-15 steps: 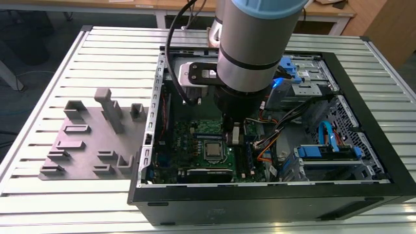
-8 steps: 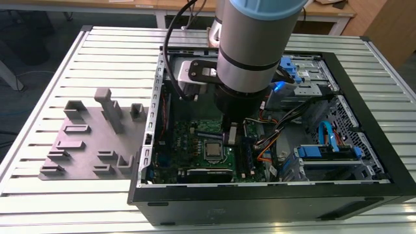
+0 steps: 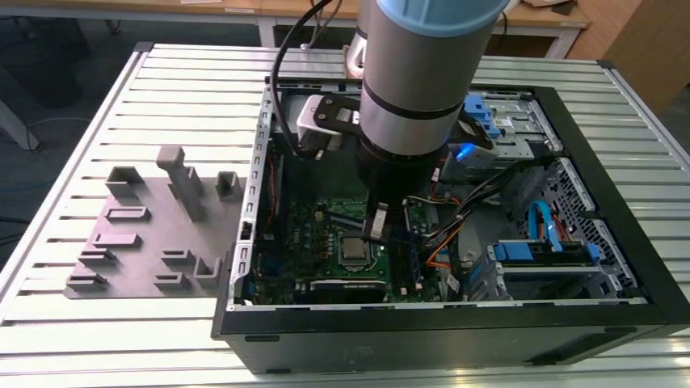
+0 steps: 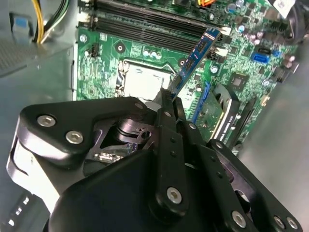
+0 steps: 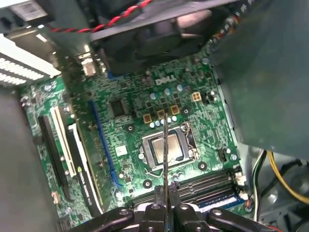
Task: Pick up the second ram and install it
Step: 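Insert the second ram into the second slot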
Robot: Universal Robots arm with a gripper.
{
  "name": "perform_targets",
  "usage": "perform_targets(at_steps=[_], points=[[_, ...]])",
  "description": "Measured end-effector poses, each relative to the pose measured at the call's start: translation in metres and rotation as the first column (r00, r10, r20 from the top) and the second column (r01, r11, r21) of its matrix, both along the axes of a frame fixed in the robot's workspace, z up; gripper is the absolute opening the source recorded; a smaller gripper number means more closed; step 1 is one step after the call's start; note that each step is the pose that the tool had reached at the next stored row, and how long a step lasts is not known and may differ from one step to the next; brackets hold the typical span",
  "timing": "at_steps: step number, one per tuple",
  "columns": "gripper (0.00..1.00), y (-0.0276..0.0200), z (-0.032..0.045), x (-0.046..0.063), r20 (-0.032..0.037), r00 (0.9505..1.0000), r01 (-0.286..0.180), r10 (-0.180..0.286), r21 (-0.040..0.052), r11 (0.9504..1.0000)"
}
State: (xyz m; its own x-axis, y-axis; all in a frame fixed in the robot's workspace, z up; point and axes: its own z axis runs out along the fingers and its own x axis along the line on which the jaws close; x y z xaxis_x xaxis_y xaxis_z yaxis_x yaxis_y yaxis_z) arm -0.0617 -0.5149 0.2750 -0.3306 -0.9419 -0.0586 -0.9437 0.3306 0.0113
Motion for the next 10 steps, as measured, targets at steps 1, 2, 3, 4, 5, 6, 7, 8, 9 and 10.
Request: perform_targets(at_steps=[1, 2, 3, 4, 5, 6, 7, 8, 9, 10], points=[[0.11, 0.0000, -0.0004, 0.0000, 0.0000, 0.9998, 0.019, -0.019, -0.0004, 0.9998], [0.11, 0.0000, -0.0008, 0.0000, 0.0000, 0.9994, 0.035, -0.035, -0.0007, 0.9994], [0.11, 0.0000, -0.0012, 0.0000, 0.0000, 0.9988, 0.049, -0.049, -0.0007, 0.9988], [0.11, 0.0000, -0.0014, 0.0000, -0.0001, 0.9980, 0.063, -0.063, -0.0009, 0.9980], [0.11, 0.0000, -0.0018, 0.0000, -0.0001, 0.9970, 0.078, -0.078, -0.0008, 0.9970], [0.11, 0.0000, -0.0022, 0.0000, 0.0000, 0.9956, 0.094, -0.094, -0.0008, 0.9956], [0.11, 0.0000, -0.0026, 0.0000, 0.0000, 0.9939, 0.111, -0.111, -0.0008, 0.9939], [0.11, 0.0000, -0.0029, 0.0000, 0.0000, 0.9918, 0.128, -0.128, -0.0008, 0.9918], [0.11, 0.0000, -0.0032, 0.0000, 0.0000, 0.9893, 0.146, -0.146, -0.0008, 0.9893], [0.11, 0.0000, -0.0035, 0.0000, 0.0000, 0.9862, 0.165, -0.165, -0.0008, 0.9862]])
